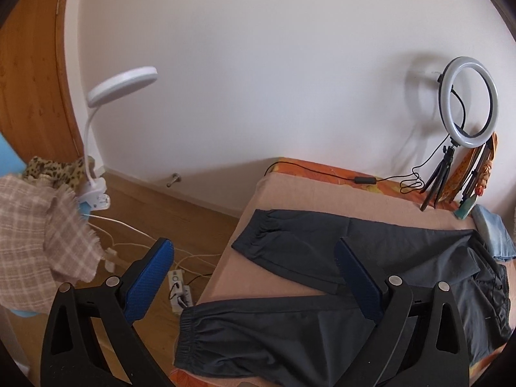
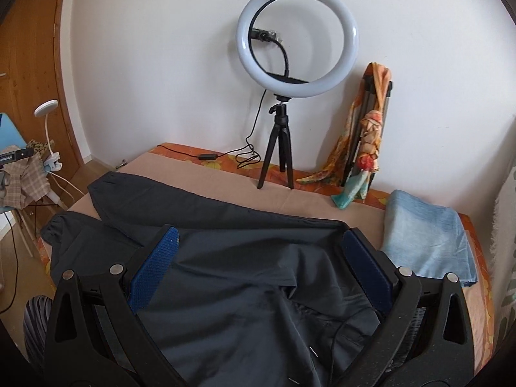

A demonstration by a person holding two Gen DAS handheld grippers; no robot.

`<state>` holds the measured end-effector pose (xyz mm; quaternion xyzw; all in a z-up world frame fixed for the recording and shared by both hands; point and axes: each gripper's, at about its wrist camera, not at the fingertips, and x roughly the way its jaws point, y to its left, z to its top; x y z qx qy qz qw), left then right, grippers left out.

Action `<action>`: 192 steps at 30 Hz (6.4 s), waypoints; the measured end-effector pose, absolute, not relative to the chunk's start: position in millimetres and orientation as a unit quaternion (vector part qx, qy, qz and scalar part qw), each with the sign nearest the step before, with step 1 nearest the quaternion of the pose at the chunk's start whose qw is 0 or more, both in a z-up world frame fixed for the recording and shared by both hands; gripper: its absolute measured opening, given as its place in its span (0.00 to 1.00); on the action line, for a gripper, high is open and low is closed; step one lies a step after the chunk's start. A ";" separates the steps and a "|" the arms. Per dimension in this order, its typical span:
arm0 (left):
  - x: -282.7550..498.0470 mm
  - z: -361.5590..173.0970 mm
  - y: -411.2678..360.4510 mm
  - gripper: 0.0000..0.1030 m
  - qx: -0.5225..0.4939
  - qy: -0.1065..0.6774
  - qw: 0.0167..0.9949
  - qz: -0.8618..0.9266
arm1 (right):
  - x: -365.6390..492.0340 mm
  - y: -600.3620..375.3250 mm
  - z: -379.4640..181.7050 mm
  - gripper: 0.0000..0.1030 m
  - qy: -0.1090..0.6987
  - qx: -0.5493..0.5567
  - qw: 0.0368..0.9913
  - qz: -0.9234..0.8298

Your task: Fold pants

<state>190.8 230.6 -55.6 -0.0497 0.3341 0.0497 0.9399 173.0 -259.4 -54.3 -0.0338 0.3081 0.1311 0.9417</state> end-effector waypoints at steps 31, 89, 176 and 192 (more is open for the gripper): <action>429.9 -228.7 230.4 0.44 -0.075 0.513 0.852 0.077 | 422.2 -262.5 -219.9 1.00 0.515 -0.068 0.834 0.186; 128.5 -196.9 286.0 0.22 -0.181 0.357 0.915 0.059 | 73.0 -206.0 -141.6 0.02 0.473 -0.106 0.809 0.331; 87.5 -240.0 315.1 0.07 -0.306 0.311 0.895 0.092 | 255.7 344.7 -206.2 0.02 0.452 -0.250 0.638 0.572; 67.9 -180.0 308.9 0.29 -0.256 0.291 0.915 0.113 | 264.6 211.7 -117.1 0.43 0.432 -0.104 0.749 0.492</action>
